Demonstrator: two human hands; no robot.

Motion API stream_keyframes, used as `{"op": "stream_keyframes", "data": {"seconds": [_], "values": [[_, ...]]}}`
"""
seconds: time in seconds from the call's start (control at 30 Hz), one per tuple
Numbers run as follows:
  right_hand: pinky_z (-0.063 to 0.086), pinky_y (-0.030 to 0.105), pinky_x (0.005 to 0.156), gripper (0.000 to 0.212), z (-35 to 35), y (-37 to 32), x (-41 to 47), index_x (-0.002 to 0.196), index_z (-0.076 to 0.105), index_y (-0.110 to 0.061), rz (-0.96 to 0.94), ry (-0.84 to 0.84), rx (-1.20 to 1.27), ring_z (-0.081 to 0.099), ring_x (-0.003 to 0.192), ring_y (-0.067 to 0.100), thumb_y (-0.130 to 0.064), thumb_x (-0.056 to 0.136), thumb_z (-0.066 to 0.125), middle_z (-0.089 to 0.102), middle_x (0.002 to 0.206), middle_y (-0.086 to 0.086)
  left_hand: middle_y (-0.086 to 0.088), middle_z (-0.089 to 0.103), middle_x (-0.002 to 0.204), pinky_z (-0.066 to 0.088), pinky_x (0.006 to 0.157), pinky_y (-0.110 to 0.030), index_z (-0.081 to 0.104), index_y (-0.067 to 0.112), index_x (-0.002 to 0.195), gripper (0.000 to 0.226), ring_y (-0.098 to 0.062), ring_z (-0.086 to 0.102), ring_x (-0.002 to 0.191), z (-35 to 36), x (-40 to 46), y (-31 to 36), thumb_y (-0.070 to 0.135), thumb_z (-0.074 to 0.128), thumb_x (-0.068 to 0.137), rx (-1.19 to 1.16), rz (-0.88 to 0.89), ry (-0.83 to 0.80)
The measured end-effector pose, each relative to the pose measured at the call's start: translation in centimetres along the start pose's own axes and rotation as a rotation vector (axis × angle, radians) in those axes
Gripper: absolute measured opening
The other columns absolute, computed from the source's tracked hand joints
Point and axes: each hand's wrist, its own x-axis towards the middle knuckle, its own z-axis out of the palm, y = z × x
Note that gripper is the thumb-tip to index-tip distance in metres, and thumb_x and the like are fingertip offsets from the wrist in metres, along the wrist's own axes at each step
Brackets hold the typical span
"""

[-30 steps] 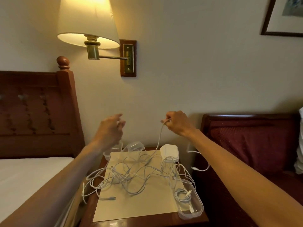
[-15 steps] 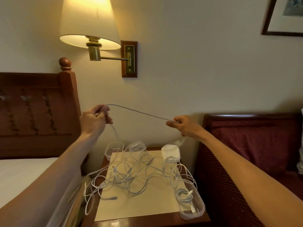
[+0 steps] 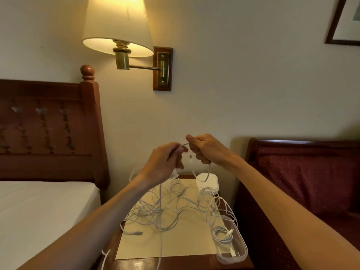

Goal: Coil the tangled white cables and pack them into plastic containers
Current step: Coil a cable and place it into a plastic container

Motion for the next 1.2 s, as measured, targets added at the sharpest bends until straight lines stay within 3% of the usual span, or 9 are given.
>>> {"op": "stream_keyframes", "data": {"seconds": [0.1, 0.23, 0.5, 0.6, 0.77, 0.87, 1.07, 1.13, 1.2], "values": [[0.022, 0.019, 0.041, 0.045, 0.0, 0.4, -0.6, 0.065, 0.043, -0.02, 0.08, -0.113, 0.141, 0.022, 0.046, 0.009, -0.042, 0.103, 0.036, 0.029, 0.056, -0.005, 0.002, 0.052, 0.063, 0.037, 0.056, -0.029, 0.062, 0.021, 0.08, 0.025, -0.011, 0.042, 0.054, -0.2, 0.4, -0.4, 0.017, 0.049, 0.101, 0.03, -0.01, 0.122], [0.015, 0.02, 0.04, 0.044, -0.4, 1.5, -1.4, 0.063, 0.04, -0.022, 0.179, -0.19, 0.385, 0.017, 0.046, 0.009, -0.04, 0.103, 0.035, 0.024, 0.056, -0.006, 0.011, 0.059, 0.072, 0.033, 0.057, -0.025, 0.065, 0.02, 0.083, 0.026, -0.004, 0.044, 0.056, -3.0, 1.6, -2.0, 0.005, 0.047, 0.095, 0.068, -0.192, 0.381], [0.016, 0.018, 0.034, 0.04, 0.7, 2.2, -1.9, 0.068, 0.045, -0.02, 0.272, -0.209, 0.723, 0.017, 0.04, 0.004, -0.035, 0.103, 0.032, 0.022, 0.05, -0.01, 0.002, 0.056, 0.066, 0.035, 0.062, -0.029, 0.065, 0.018, 0.083, 0.027, -0.024, 0.054, 0.069, -6.7, 1.7, -6.2, 0.023, 0.044, 0.099, 0.205, -0.389, 0.466], [0.017, 0.018, 0.033, 0.039, 0.4, 1.6, -2.0, 0.07, 0.045, -0.02, 0.243, -0.168, 0.865, 0.01, 0.043, 0.007, -0.034, 0.104, 0.031, 0.017, 0.05, -0.01, -0.001, 0.061, 0.073, 0.036, 0.057, -0.029, 0.066, 0.018, 0.087, 0.027, -0.021, 0.054, 0.065, -6.9, 0.9, -7.5, 0.025, 0.045, 0.102, 0.22, -0.329, 0.38], [0.013, 0.019, 0.033, 0.044, -1.8, 1.0, -1.2, 0.067, 0.048, -0.019, 0.146, 0.028, 1.126, 0.007, 0.043, 0.008, -0.03, 0.105, 0.029, 0.017, 0.046, -0.009, 0.006, 0.054, 0.068, 0.037, 0.058, -0.028, 0.056, 0.024, 0.082, 0.021, -0.011, 0.047, 0.061, -5.2, -1.6, -9.1, 0.022, 0.048, 0.101, 0.155, -0.228, -0.027], [0.019, 0.019, 0.034, 0.039, -3.0, 1.5, -1.0, 0.071, 0.047, -0.017, 0.113, 0.107, 1.172, 0.016, 0.037, 0.006, -0.028, 0.105, 0.031, 0.024, 0.045, -0.008, 0.004, 0.054, 0.066, 0.04, 0.061, -0.035, 0.054, 0.023, 0.075, 0.027, -0.011, 0.046, 0.06, -3.8, -3.5, -8.9, 0.022, 0.047, 0.101, 0.092, -0.246, -0.053], [0.046, 0.021, 0.054, 0.027, -1.3, 1.0, -1.0, 0.087, 0.061, -0.01, 0.11, 0.044, 0.84, 0.05, 0.054, 0.01, -0.026, 0.101, 0.045, 0.054, 0.064, -0.001, 0.003, 0.056, 0.067, 0.043, 0.066, -0.022, 0.061, 0.019, 0.071, 0.044, -0.004, 0.053, 0.063, -0.9, -3.1, -2.0, 0.038, 0.037, 0.102, 0.41, -0.174, -0.757], [0.054, 0.027, 0.063, 0.029, -0.7, 0.7, -1.1, 0.092, 0.067, -0.006, 0.102, 0.017, 0.67, 0.063, 0.065, 0.016, -0.025, 0.101, 0.048, 0.066, 0.076, 0.007, -0.005, 0.049, 0.063, 0.04, 0.061, -0.016, 0.065, 0.013, 0.076, 0.045, 0.0, 0.047, 0.054, -1.3, -1.8, 1.0, 0.035, 0.037, 0.104, 0.365, -0.092, -0.815], [0.056, 0.03, 0.067, 0.031, -0.3, 0.4, -1.4, 0.094, 0.069, -0.002, 0.09, 0.038, 0.506, 0.069, 0.073, 0.022, -0.024, 0.101, 0.048, 0.071, 0.082, 0.013, -0.002, 0.049, 0.06, 0.045, 0.062, -0.032, 0.065, 0.014, 0.071, 0.048, -0.009, 0.045, 0.053, -2.2, -0.7, 2.7, 0.041, 0.039, 0.102, 0.25, -0.059, -0.751]]}}
